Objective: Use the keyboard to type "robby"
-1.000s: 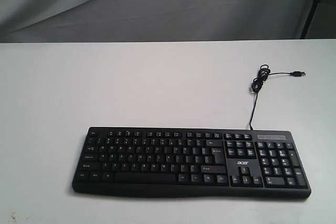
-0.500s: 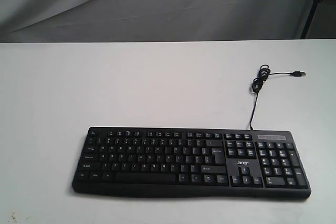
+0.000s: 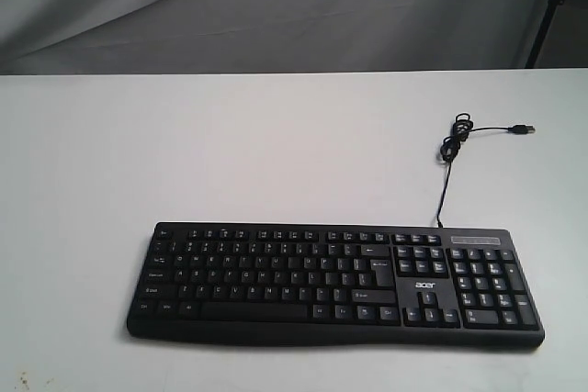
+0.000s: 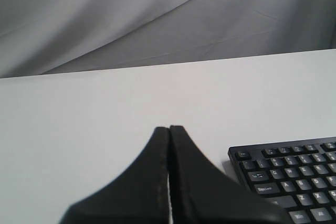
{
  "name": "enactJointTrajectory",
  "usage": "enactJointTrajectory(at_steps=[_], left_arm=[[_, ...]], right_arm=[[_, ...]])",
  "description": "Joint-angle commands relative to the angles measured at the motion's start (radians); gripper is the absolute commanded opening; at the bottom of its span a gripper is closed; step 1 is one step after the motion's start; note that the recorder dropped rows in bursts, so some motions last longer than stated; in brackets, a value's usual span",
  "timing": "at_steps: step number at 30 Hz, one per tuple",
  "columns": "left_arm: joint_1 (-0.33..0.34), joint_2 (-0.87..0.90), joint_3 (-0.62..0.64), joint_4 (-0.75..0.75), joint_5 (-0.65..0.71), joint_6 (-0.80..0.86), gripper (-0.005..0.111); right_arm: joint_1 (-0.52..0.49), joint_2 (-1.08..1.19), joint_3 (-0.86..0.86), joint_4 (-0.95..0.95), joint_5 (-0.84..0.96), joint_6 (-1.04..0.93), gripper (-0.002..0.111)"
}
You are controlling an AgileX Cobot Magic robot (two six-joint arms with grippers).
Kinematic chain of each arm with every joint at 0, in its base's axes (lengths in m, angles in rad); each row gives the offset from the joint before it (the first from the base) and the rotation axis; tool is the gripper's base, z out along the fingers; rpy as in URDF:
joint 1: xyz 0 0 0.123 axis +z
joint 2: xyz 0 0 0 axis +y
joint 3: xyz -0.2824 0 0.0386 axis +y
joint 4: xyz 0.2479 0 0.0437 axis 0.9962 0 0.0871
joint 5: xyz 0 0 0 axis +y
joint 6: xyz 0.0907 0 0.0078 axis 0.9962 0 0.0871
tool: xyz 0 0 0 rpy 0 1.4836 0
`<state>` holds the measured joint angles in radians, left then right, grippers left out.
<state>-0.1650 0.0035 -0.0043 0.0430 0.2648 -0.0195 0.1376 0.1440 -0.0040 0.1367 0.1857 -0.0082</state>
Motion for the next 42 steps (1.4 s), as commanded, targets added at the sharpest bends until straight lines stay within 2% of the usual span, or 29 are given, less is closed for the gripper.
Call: enactJointTrajectory(at_steps=[1, 42], left_arm=[[-0.006, -0.003, 0.004, 0.005, -0.007, -0.003, 0.000], [-0.006, -0.003, 0.004, 0.005, -0.007, -0.003, 0.000]], right_arm=[[-0.010, -0.028, 0.004, -0.017, 0.053, 0.002, 0.000], [-0.010, -0.028, 0.004, 0.005, 0.053, 0.002, 0.000]])
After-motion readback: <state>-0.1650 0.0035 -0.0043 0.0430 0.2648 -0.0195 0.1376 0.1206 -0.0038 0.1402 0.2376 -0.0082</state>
